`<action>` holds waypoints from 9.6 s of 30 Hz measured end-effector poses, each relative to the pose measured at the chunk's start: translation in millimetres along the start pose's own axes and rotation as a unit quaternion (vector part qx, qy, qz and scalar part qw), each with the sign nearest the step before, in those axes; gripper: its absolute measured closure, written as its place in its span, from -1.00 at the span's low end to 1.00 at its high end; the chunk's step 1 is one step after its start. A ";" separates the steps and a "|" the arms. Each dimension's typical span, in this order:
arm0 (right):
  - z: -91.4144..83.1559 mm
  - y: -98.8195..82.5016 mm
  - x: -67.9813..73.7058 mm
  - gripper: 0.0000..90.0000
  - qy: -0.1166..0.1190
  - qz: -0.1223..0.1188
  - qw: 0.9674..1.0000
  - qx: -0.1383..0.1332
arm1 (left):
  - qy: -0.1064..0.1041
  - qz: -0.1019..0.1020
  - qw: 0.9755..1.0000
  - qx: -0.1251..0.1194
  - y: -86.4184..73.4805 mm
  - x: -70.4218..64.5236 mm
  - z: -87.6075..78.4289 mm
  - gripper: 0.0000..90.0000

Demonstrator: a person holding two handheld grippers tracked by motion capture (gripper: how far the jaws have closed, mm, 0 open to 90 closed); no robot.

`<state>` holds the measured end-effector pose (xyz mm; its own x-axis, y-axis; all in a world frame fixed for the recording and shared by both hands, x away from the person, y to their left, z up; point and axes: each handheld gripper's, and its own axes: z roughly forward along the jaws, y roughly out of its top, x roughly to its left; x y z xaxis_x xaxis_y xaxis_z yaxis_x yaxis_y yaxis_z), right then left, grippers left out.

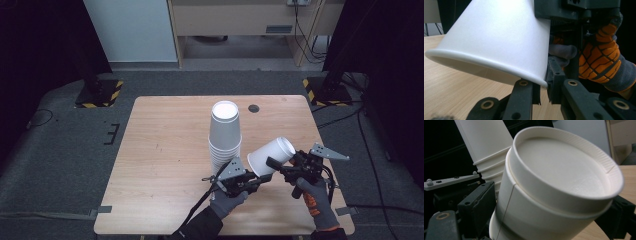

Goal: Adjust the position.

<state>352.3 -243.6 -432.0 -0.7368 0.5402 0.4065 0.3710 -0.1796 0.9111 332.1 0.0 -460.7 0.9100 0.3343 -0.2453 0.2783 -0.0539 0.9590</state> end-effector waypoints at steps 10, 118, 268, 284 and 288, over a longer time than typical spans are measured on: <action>-4.6 3.2 -1.9 -0.71 -0.006 0.002 1.000 -0.008 | -0.004 0.008 1.000 0.012 -0.7 -1.0 -0.2 0.83; -0.2 57.2 -2.7 -0.67 0.089 -0.218 0.946 0.222 | -0.030 0.041 0.996 0.071 7.7 -2.8 -15.2 0.90; 32.3 7.5 2.7 -0.67 0.147 -0.268 0.842 0.445 | -0.104 0.015 0.989 0.104 10.3 -2.9 -9.1 0.92; 40.1 4.4 7.4 -0.71 0.146 -0.280 0.829 0.462 | -0.105 0.014 0.988 0.115 9.1 -4.0 -5.0 0.92; 41.3 4.0 7.4 -0.71 0.146 -0.279 0.828 0.464 | -0.104 0.015 0.988 0.116 9.7 -4.6 -4.3 0.92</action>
<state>371.7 -206.3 -428.1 -0.9947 0.0812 0.0630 0.1026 0.8132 0.5729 329.3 2.0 -449.6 0.9554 0.1298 -0.2653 0.2921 -0.2829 0.9136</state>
